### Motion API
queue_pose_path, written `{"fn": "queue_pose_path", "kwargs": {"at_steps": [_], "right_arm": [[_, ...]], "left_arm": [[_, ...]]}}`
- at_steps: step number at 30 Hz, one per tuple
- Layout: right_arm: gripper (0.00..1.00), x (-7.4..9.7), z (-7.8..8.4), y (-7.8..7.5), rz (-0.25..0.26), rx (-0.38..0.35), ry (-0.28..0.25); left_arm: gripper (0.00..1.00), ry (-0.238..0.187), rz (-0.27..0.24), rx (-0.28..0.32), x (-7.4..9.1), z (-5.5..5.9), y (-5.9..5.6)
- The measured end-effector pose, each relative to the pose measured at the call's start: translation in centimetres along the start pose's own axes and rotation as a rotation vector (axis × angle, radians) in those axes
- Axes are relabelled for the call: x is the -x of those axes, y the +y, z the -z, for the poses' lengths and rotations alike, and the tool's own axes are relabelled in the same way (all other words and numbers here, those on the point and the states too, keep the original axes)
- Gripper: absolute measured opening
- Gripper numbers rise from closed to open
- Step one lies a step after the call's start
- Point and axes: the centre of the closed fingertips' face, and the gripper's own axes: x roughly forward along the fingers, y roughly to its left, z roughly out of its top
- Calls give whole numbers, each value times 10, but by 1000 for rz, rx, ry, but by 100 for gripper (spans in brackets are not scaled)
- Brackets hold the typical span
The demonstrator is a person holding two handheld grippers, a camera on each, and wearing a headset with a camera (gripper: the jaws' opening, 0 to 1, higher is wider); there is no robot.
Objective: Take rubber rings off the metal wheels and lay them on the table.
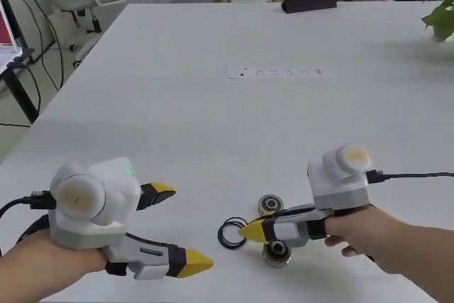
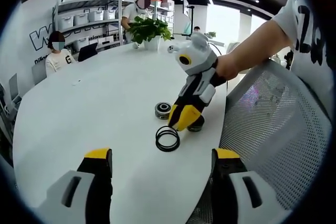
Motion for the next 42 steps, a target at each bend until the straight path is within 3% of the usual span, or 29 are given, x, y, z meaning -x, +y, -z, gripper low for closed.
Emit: {"fn": "queue_pose_path", "kwargs": {"at_steps": [5, 19, 29, 42], "right_arm": [[27, 1, -1, 2, -1, 21, 0], [37, 19, -13, 12, 3, 94, -38], [46, 37, -26, 19, 22, 152, -81], [55, 65, -29, 18, 69, 210, -115]], "left_arm": [[75, 2, -1, 1, 0, 0, 0], [75, -10, 6, -4, 2, -10, -6], [75, -28, 0, 5, 8, -19, -8], [76, -51, -20, 38, 15, -25, -8]]}}
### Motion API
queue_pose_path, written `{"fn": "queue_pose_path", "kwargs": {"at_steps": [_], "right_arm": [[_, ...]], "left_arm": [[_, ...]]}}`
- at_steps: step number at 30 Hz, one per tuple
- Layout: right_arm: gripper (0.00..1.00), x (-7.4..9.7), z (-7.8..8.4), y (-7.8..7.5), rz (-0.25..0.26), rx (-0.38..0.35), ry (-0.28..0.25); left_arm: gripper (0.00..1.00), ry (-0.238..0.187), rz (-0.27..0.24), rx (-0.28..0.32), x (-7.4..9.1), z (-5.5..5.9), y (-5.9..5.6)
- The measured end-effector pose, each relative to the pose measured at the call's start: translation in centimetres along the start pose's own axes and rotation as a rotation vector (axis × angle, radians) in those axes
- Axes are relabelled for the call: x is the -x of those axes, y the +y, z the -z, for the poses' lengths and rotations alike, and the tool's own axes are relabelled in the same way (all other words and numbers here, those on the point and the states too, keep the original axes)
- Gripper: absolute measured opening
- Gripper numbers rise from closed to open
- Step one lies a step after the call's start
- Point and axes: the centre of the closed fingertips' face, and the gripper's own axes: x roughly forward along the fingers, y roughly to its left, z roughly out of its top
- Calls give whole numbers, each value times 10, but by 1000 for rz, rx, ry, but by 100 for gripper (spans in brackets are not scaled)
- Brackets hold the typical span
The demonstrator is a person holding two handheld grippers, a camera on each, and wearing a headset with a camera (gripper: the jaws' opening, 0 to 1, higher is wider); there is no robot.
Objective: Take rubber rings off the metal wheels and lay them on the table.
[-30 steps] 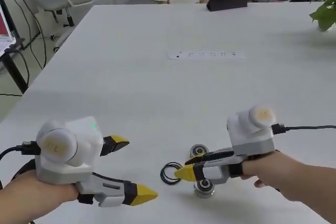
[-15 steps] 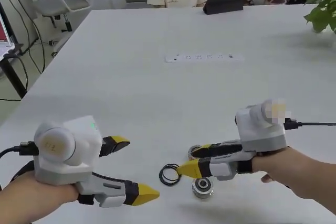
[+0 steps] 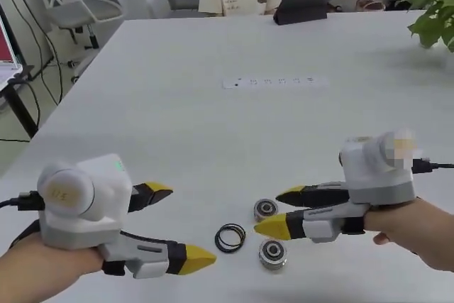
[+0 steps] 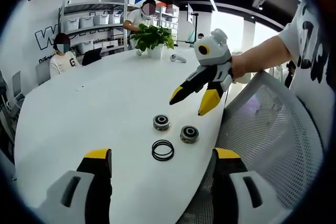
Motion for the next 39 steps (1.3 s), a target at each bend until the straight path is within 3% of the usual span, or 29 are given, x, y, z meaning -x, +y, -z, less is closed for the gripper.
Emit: {"fn": "queue_pose_path", "kwargs": {"at_steps": [17, 30, 39], "right_arm": [[70, 36, 2, -3, 83, 127, -6], [79, 65, 19, -3, 146, 240, 35], [82, 80, 24, -2, 181, 238, 16]], "left_arm": [[77, -7, -5, 18, 8, -1, -7], [78, -20, -26, 16, 16, -3, -8], [79, -28, -35, 20, 20, -3, -9]]}}
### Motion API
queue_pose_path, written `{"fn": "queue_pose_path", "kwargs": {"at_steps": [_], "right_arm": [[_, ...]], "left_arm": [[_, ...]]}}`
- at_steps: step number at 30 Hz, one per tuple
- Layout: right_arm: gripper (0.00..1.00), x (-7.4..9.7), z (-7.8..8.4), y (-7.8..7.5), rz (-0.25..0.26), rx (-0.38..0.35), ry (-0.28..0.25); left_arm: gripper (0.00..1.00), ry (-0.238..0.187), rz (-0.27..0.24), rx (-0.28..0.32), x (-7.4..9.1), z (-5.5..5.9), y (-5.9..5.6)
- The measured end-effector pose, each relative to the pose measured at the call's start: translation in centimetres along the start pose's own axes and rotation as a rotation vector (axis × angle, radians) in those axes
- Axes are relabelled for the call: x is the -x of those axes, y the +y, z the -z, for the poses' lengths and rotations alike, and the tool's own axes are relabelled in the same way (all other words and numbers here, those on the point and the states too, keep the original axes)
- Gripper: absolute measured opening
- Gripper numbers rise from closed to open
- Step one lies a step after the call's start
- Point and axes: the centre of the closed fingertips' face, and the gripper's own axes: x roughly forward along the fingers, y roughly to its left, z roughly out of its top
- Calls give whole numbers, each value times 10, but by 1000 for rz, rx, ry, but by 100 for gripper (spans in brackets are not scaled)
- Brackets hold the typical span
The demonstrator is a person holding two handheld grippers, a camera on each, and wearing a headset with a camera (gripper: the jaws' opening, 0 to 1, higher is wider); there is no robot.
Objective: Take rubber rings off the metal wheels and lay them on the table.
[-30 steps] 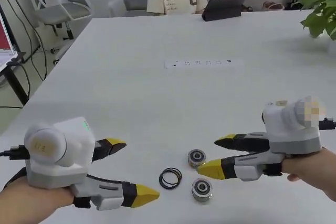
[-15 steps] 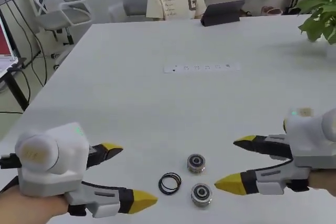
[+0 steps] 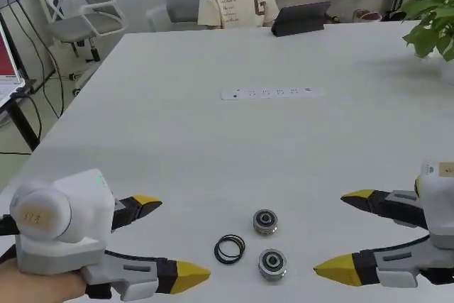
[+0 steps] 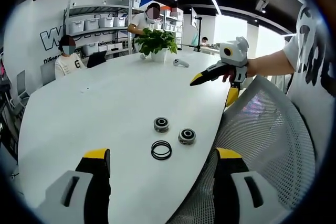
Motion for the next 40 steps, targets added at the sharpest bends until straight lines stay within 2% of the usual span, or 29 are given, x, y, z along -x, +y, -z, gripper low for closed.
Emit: {"fn": "queue_pose_path", "kwargs": {"at_steps": [11, 20, 40], "right_arm": [[84, 12, 6, 5, 34, -8, -3], [84, 14, 6, 11, 38, 29, 11], [85, 16, 8, 10, 46, 24, 11]], "left_arm": [[81, -8, -11, 22, 5, 3, 0], [81, -10, -21, 27, 8, 3, -1], [80, -1, -23, 33, 12, 7, -2]]}}
